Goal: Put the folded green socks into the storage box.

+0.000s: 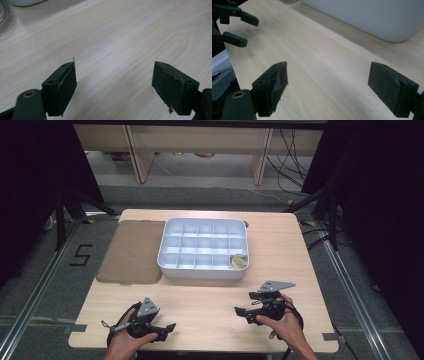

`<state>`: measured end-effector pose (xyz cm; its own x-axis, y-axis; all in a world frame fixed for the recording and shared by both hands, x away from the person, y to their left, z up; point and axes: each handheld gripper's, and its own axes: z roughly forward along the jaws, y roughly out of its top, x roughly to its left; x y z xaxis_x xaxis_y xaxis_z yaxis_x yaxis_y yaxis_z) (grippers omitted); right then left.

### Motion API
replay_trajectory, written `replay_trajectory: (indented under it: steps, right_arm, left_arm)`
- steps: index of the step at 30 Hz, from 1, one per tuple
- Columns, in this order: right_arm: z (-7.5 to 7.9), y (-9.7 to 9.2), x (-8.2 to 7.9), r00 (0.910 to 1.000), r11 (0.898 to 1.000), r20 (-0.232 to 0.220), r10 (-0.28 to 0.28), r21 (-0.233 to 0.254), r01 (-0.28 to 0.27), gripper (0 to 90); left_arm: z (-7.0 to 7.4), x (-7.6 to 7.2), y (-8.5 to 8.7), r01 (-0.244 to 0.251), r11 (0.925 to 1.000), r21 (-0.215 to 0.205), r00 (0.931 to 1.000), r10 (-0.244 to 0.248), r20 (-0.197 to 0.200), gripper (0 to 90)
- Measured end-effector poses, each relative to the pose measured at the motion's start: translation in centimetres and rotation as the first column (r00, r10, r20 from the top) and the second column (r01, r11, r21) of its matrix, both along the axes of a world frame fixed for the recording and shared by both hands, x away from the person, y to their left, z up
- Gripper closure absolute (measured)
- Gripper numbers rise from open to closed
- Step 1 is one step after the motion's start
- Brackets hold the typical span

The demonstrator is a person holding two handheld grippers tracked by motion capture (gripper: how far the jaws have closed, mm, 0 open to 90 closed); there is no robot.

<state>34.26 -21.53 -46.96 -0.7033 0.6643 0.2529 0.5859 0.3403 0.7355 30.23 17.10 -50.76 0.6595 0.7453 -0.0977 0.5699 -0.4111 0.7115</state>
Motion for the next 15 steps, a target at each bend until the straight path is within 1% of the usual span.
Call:
replay_trajectory:
  steps: [1,2,3,4,5,6,7,8,9,10,11,12,13,14,15]
  right_arm:
    - [-0.1,0.0,-0.1,0.9999,1.000,-0.011,0.009,0.007,-0.009,17.1]
    - [-0.3,-0.1,0.0,0.9999,1.000,-0.003,0.013,0.009,-0.013,17.1]
    - [-0.2,-0.1,-0.3,0.9997,1.000,-0.026,-0.005,0.000,0.005,17.4]
    - [-0.3,-0.1,-0.3,1.0000,1.000,0.000,0.001,0.006,-0.001,18.0]
    - [-0.4,-0.3,-0.3,0.9993,1.000,0.036,-0.009,-0.014,0.010,17.9]
    - [-0.4,-0.4,-0.4,0.9999,1.000,0.012,-0.008,-0.015,0.009,17.9]
    - [-0.5,-0.4,-0.5,0.9999,1.000,0.015,-0.007,-0.011,0.007,18.0]
    - [-0.6,-0.3,-0.8,0.9995,1.000,-0.013,-0.028,0.008,0.028,18.0]
    - [-0.8,-0.4,-0.8,0.9999,1.000,-0.011,-0.010,-0.009,0.010,18.0]
    - [-0.9,-0.4,-0.7,1.0000,1.000,-0.002,-0.001,-0.004,0.001,18.0]
    - [-0.9,-0.4,-1.0,0.9992,1.000,-0.031,-0.023,-0.005,0.023,18.0]
    - [-1.1,-0.5,-0.9,1.0000,1.000,0.004,-0.008,-0.009,0.008,18.0]
    - [-1.2,-0.4,-1.1,0.9996,1.000,-0.024,-0.012,-0.003,0.012,18.0]
    - [-1.2,-0.6,-1.0,1.0000,1.000,-0.002,-0.008,-0.020,0.008,18.0]
    - [-1.4,-0.6,-1.1,0.9998,1.000,-0.021,0.003,-0.004,-0.003,17.9]
  left_arm:
    - [0.0,0.0,0.0,-0.003,1.0000,-0.002,1.0000,0.003,-0.002,19.3]
    - [0.0,0.0,-0.1,-0.001,1.0000,-0.009,1.0000,0.001,-0.003,19.3]
    - [0.1,0.0,0.1,0.019,0.9998,0.010,0.9998,-0.019,-0.004,19.3]
    - [0.1,0.0,0.1,0.025,0.9996,0.013,0.9997,-0.025,0.003,19.3]
    - [0.1,0.0,0.1,0.024,0.9996,0.013,0.9997,-0.024,0.002,19.3]
    - [0.1,0.0,0.1,0.023,0.9997,0.011,0.9997,-0.023,0.001,19.3]
    - [0.1,0.0,0.1,0.024,0.9996,0.013,0.9997,-0.024,0.003,19.3]
    - [0.0,0.0,0.0,0.006,1.0000,0.003,1.0000,-0.006,0.003,19.3]
    - [0.0,0.0,0.0,0.003,1.0000,0.001,1.0000,-0.003,0.001,19.3]
    - [0.0,0.0,0.0,-0.001,1.0000,-0.002,1.0000,0.001,-0.002,19.3]
    - [0.0,0.0,0.0,-0.001,1.0000,-0.002,1.0000,0.001,-0.002,19.3]
    - [0.0,0.0,0.0,-0.001,1.0000,-0.002,1.0000,0.001,-0.002,19.3]
    - [0.0,0.0,0.0,-0.001,1.0000,-0.005,1.0000,0.001,-0.002,19.3]
    - [0.1,0.0,0.1,0.021,0.9997,0.010,0.9998,-0.021,-0.003,19.3]
    - [0.1,0.1,0.1,0.025,0.9996,0.012,0.9997,-0.025,0.003,19.3]
